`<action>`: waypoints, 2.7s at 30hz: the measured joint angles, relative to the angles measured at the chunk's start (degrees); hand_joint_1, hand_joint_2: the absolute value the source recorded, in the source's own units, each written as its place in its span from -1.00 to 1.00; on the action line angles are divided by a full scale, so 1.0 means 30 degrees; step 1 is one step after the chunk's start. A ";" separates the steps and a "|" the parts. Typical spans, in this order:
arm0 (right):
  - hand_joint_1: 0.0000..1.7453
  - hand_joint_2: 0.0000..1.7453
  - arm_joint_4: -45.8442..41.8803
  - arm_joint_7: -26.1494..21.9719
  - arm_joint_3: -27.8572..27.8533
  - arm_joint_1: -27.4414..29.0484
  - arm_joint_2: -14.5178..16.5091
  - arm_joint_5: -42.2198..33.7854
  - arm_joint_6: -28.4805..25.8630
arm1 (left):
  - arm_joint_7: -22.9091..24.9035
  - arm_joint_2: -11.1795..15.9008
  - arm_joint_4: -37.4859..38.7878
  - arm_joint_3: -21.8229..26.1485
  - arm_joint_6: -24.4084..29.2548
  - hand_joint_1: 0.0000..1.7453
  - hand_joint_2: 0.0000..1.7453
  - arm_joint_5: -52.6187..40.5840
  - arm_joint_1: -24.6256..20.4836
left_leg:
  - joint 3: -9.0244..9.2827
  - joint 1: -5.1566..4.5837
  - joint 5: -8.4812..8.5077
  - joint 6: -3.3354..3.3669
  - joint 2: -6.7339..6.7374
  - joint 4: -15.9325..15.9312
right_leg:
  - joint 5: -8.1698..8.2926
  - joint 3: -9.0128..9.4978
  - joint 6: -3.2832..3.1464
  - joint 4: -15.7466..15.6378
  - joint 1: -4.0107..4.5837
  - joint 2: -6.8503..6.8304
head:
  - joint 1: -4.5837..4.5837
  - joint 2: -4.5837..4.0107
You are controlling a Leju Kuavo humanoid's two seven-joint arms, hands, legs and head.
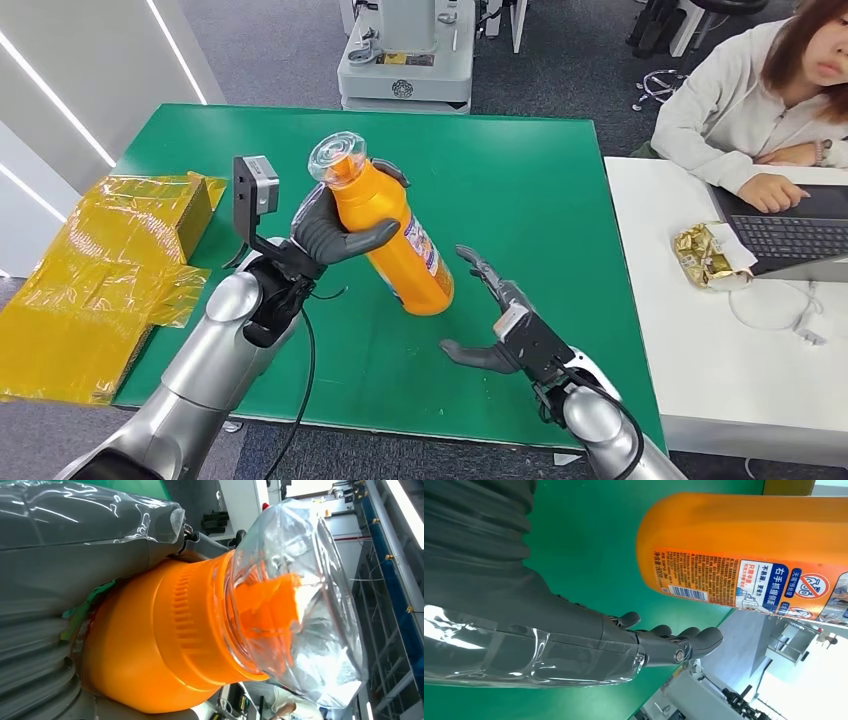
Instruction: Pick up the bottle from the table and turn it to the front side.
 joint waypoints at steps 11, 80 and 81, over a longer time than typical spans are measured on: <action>-1.00 1.00 -0.2533 -0.1081 -0.2319 0.1928 -0.0548 -0.0095 -0.0563 | -0.2065 0.0104 0.1846 0.0271 0.4807 1.00 1.00 -1.0625 -0.2007 | -0.0002 0.0000 0.0000 0.0000 0.0000 0.0001 | 0.0001 -0.0001 0.0000 0.0003 0.0000 0.0001 | 0.0000 0.0000; -1.00 1.00 -1.0351 -0.2634 -1.0903 0.8973 0.1881 0.3242 0.0608 | 0.0871 0.6537 0.2497 0.4767 1.2115 0.92 1.00 -3.3579 0.5809 | -0.0007 0.0002 -0.0016 -0.0006 0.0023 -0.0027 | -0.0029 -0.0008 -0.0002 -0.0005 0.0000 0.0022 | 0.0000 0.0000; -1.00 1.00 -1.0298 -0.2668 -1.0895 0.8864 0.1878 0.3195 0.0619 | 0.0783 0.6468 0.2673 0.4801 1.2179 0.94 1.00 -3.3698 0.5913 | -0.0007 0.0002 -0.0016 -0.0006 0.0021 -0.0026 | -0.0029 -0.0006 -0.0002 -0.0005 0.0000 0.0020 | 0.0000 0.0000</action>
